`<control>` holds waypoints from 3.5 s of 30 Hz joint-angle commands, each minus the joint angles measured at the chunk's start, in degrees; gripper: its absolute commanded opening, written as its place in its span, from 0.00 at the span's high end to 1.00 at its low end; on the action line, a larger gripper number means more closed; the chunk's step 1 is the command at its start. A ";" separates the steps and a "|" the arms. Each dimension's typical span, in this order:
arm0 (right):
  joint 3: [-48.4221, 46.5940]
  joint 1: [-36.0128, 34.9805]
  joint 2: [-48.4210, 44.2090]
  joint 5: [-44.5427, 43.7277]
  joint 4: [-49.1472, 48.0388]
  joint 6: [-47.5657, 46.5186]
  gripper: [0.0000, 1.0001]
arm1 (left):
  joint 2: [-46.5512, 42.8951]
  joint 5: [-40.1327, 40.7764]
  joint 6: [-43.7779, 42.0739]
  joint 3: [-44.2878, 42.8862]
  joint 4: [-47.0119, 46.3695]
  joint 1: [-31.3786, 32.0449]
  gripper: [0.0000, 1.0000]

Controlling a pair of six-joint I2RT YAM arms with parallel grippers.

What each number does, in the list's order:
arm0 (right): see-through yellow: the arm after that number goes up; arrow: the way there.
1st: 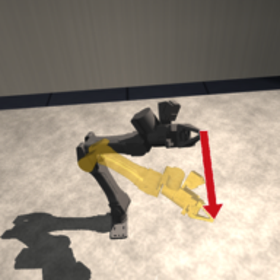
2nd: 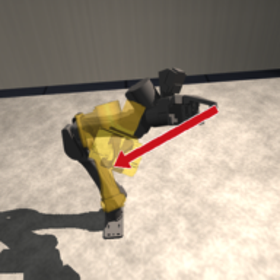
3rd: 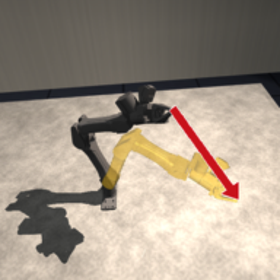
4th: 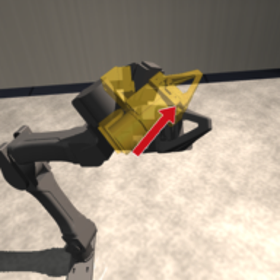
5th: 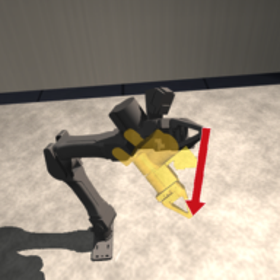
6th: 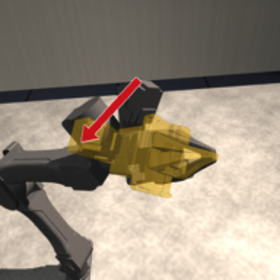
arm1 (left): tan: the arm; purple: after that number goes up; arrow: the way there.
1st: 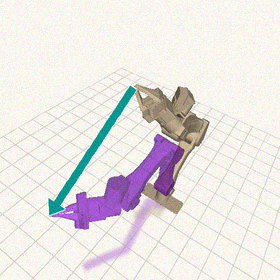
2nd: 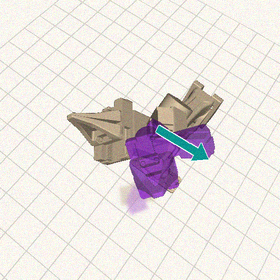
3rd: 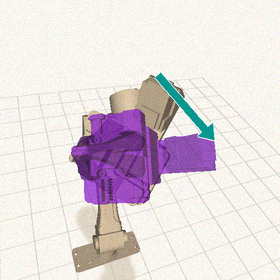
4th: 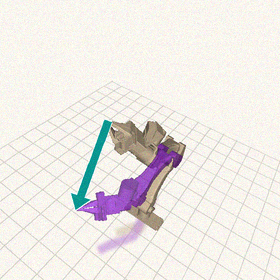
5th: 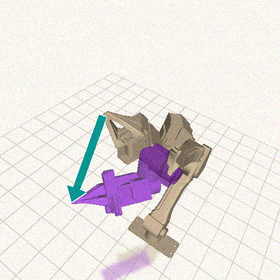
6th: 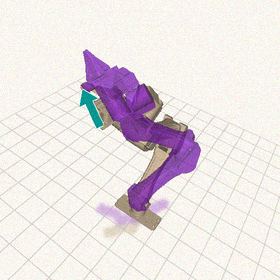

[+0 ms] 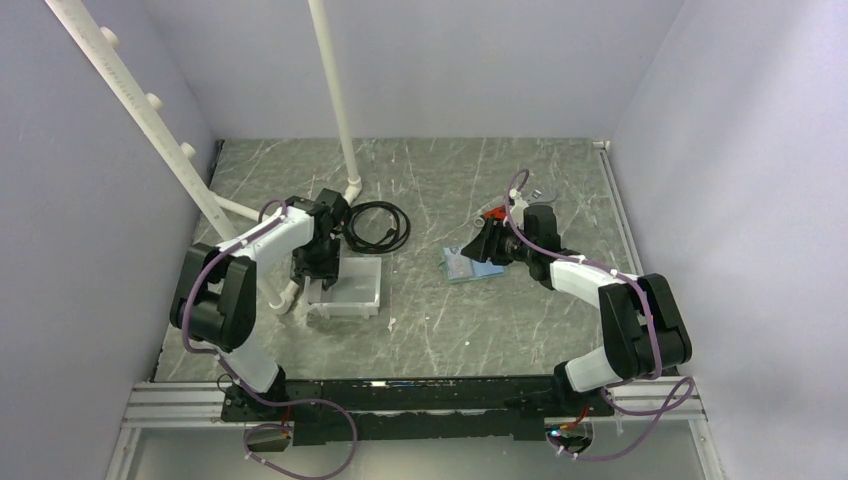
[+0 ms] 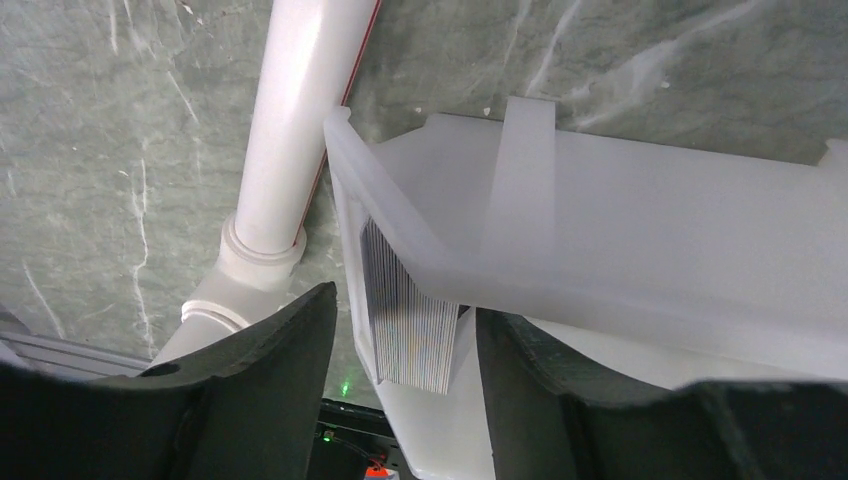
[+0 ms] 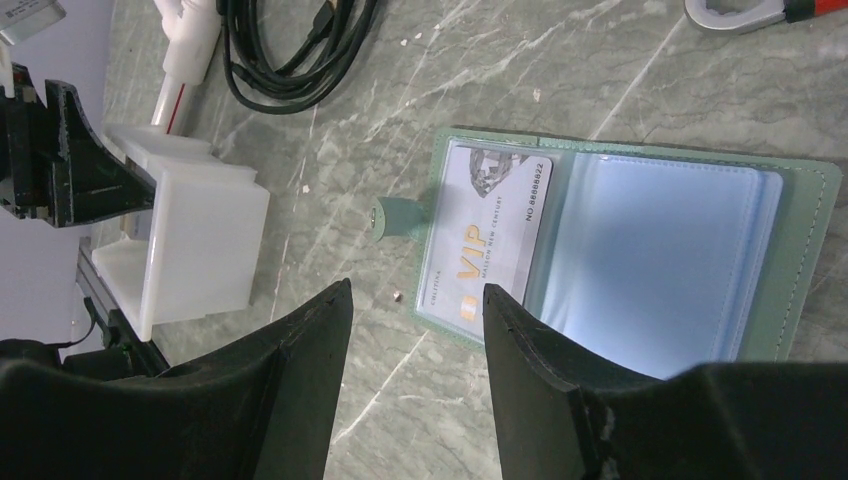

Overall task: Put the credit cards into the card holder
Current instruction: Pick up the credit card from the storage box, then insert the credit card into the card holder.

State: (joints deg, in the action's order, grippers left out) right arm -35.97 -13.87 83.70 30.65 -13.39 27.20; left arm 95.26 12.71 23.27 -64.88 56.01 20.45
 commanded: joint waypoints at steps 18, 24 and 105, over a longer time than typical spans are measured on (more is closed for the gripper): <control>0.19 -0.33 0.51 1.66 -3.05 0.11 0.47 | -4.41 4.76 0.03 -3.92 4.98 0.29 0.60; 0.17 -0.37 0.24 1.43 -2.87 0.05 0.47 | -4.69 3.90 0.11 -4.15 5.17 0.30 0.72; 0.40 8.95 6.20 -4.20 2.96 5.46 0.65 | 29.93 -52.40 28.39 -23.77 -45.07 16.47 1.00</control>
State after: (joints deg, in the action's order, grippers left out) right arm -36.45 -5.48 90.56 26.24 -9.65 32.77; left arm 124.70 -37.32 49.93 -89.27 13.69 36.84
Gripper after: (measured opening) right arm 0.347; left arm 0.010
